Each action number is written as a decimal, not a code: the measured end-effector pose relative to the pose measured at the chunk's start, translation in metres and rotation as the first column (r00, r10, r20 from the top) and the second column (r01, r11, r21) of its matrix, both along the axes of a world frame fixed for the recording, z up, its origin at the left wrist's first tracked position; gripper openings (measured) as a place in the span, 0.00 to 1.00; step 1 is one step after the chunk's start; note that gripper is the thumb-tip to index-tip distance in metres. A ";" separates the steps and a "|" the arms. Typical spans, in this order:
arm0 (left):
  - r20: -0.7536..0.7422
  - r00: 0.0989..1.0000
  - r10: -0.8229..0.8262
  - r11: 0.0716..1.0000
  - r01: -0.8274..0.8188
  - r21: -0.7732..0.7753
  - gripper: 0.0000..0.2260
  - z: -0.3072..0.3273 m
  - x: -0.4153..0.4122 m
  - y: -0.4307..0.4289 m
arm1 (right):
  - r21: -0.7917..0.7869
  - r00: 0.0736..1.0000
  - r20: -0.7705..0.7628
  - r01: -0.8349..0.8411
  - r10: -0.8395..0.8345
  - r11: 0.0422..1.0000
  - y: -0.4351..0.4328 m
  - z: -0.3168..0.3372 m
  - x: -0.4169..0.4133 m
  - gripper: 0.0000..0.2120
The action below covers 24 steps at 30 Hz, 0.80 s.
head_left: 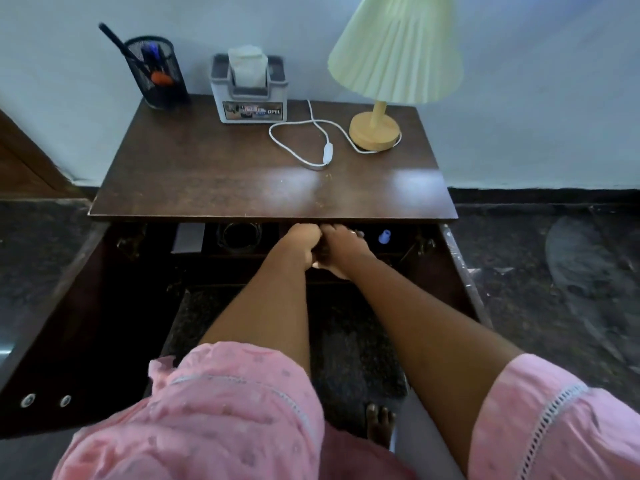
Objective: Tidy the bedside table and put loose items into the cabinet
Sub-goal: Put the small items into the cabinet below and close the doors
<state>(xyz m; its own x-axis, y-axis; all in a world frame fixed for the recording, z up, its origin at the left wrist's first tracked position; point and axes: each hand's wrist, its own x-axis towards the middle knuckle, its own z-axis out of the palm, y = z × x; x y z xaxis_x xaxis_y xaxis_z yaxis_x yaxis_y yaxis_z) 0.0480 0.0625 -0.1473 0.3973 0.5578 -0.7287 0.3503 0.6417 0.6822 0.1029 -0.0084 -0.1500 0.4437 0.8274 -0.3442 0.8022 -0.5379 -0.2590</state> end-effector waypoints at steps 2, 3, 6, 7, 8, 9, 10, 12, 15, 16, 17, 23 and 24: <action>0.000 1.000 -0.020 1.000 0.020 0.012 0.14 0.006 -0.009 -0.004 | 0.030 1.000 -0.012 -0.014 0.014 0.999 -0.007 0.008 -0.005 0.38; 0.008 1.000 -0.021 1.000 0.021 0.021 0.14 0.010 -0.015 -0.007 | 0.035 1.000 -0.016 -0.023 0.023 0.999 -0.009 0.010 -0.009 0.39; 0.031 0.999 -0.015 0.998 0.013 0.053 0.14 0.021 -0.030 -0.015 | 0.091 0.987 -0.157 0.034 -0.019 0.995 -0.015 0.018 -0.022 0.33; 0.030 0.999 -0.015 0.998 0.013 0.069 0.13 0.027 -0.036 -0.017 | 0.094 0.984 -0.178 0.040 -0.022 0.995 -0.015 0.020 -0.027 0.31; 0.028 0.999 -0.019 0.997 0.017 0.078 0.13 0.032 -0.043 -0.018 | 0.093 0.988 -0.152 0.017 -0.003 0.995 -0.016 0.025 -0.033 0.33; 0.020 0.999 -0.026 0.996 0.024 0.084 0.12 0.040 -0.052 -0.019 | 0.088 0.994 -0.108 -0.016 0.026 0.996 -0.017 0.030 -0.039 0.36; 0.027 0.999 -0.026 0.996 0.024 0.083 0.12 0.048 -0.063 -0.019 | 0.099 0.994 -0.096 -0.040 0.050 0.994 -0.017 0.035 -0.045 0.38; -0.001 1.000 -0.027 0.995 0.027 0.100 0.12 0.063 -0.090 -0.016 | 0.119 0.988 -0.126 -0.071 0.086 0.990 -0.018 0.046 -0.060 0.39; -0.091 0.994 0.058 0.986 -0.043 0.159 0.14 0.078 -0.138 -0.012 | 0.164 0.982 -0.157 -0.080 0.106 0.983 -0.016 0.056 -0.085 0.36; -0.102 0.990 0.096 0.981 -0.077 0.179 0.15 0.080 -0.153 -0.010 | 0.185 0.979 -0.168 -0.081 0.113 0.979 -0.015 0.058 -0.094 0.36; -0.114 0.985 0.129 0.975 -0.105 0.197 0.15 0.083 -0.167 -0.008 | 0.204 0.976 -0.177 -0.088 0.125 0.975 -0.014 0.060 -0.105 0.35; -0.147 0.938 0.315 0.894 -0.241 0.378 0.15 0.078 -0.243 -0.001 | 0.196 0.930 -0.262 -0.209 0.257 0.958 0.004 0.060 -0.166 0.31; -0.213 0.908 0.360 0.850 -0.226 0.475 0.15 0.072 -0.256 0.001 | 0.203 0.919 -0.280 -0.227 0.278 0.953 0.008 0.059 -0.174 0.31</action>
<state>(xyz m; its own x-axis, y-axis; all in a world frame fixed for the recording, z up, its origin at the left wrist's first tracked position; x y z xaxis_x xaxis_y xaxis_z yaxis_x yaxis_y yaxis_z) -0.2080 0.0640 -0.0749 -0.0220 0.8969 -0.4417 0.4136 0.4104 0.8127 -0.0709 -0.0007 -0.0905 0.1091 0.9540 -0.2791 0.7754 -0.2574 -0.5767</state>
